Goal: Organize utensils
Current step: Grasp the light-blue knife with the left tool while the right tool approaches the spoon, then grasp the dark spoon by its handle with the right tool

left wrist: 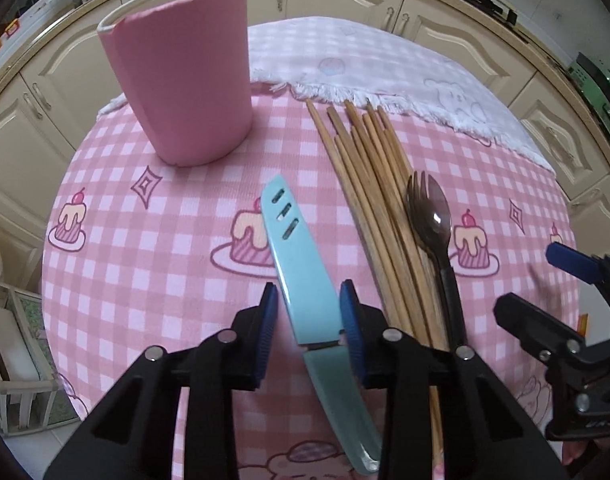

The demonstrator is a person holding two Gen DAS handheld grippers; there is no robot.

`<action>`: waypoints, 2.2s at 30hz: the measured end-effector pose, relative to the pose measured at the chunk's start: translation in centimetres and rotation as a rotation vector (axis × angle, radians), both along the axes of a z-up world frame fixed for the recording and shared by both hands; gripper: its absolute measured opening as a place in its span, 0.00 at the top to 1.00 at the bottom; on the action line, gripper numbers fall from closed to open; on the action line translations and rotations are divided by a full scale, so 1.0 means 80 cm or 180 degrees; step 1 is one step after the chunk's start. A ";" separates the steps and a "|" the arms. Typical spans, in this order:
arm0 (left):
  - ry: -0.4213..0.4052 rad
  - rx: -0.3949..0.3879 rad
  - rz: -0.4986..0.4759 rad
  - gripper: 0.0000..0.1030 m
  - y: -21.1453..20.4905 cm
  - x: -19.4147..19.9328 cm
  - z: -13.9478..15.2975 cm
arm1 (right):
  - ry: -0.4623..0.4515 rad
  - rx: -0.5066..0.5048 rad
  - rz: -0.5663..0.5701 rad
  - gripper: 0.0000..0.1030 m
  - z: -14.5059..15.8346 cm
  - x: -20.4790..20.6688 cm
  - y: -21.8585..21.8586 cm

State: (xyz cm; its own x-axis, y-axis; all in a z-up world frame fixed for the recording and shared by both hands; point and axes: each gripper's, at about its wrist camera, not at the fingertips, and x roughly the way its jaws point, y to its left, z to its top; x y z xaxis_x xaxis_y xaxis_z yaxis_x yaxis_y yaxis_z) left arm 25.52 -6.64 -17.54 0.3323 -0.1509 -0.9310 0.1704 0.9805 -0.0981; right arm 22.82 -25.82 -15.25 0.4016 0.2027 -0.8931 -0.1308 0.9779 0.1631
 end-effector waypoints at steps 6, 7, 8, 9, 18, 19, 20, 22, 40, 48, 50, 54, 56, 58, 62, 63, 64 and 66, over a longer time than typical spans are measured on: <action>-0.0002 -0.0040 -0.0109 0.68 0.014 -0.005 -0.001 | 0.0117 0.0039 0.0031 0.15 -0.008 0.009 0.019; -0.0016 -0.0036 -0.0126 0.69 0.022 -0.006 -0.002 | 0.0131 0.0048 0.0039 0.17 -0.009 0.010 0.022; -0.0052 -0.0014 -0.0167 0.69 0.017 -0.005 -0.001 | 0.0157 0.0052 0.0050 0.23 -0.011 0.012 0.025; -0.0079 -0.0008 -0.0209 0.69 0.017 -0.006 -0.001 | 0.0198 0.0043 0.0065 0.30 -0.014 0.015 0.029; -0.0117 -0.0055 -0.0441 0.70 0.026 -0.012 0.001 | 0.0365 0.0083 0.0113 0.64 -0.022 0.031 0.042; -0.0115 -0.0050 -0.0441 0.70 0.025 -0.012 0.001 | 0.0376 0.0082 0.0107 0.64 -0.022 0.034 0.042; -0.0109 -0.0039 -0.0439 0.70 0.024 -0.012 0.001 | 0.0383 0.0078 0.0106 0.64 -0.023 0.036 0.042; -0.0113 -0.0003 -0.0458 0.69 0.019 -0.010 0.000 | 0.0389 0.0051 0.0123 0.66 -0.024 0.040 0.042; -0.0113 0.0095 -0.0545 0.70 0.012 -0.008 -0.001 | 0.0446 -0.0391 0.0133 0.86 -0.027 0.048 0.046; -0.0208 -0.0199 -0.0478 0.88 0.035 -0.013 0.007 | 0.0266 0.0030 0.0117 0.89 -0.024 0.032 0.033; -0.0237 -0.0256 -0.0487 0.90 0.041 -0.016 0.012 | 0.0169 0.0135 0.0100 0.89 -0.019 0.024 0.027; -0.0203 -0.0177 -0.0454 0.89 0.043 -0.015 0.006 | 0.0146 0.0183 0.0073 0.89 -0.015 0.021 0.019; -0.0135 -0.0187 -0.0394 0.74 0.047 -0.011 0.005 | 0.0171 0.0167 0.0093 0.89 -0.017 0.022 0.019; -0.0092 -0.0136 -0.0357 0.43 0.046 -0.009 0.002 | 0.0229 0.0113 0.0139 0.89 -0.021 0.023 0.022; -0.0094 0.0031 -0.0392 0.37 0.036 -0.006 -0.004 | 0.0309 0.0020 0.0166 0.88 -0.027 0.027 0.031; -0.0098 0.0071 -0.0398 0.37 0.032 -0.004 -0.005 | 0.0330 0.0007 0.0158 0.87 -0.026 0.029 0.031; -0.0099 0.0100 -0.0403 0.38 0.029 -0.002 -0.006 | 0.0332 -0.0023 0.0151 0.85 -0.026 0.030 0.032; -0.0096 0.0160 -0.0435 0.42 0.025 0.001 -0.007 | 0.0323 -0.0081 0.0111 0.63 -0.024 0.034 0.033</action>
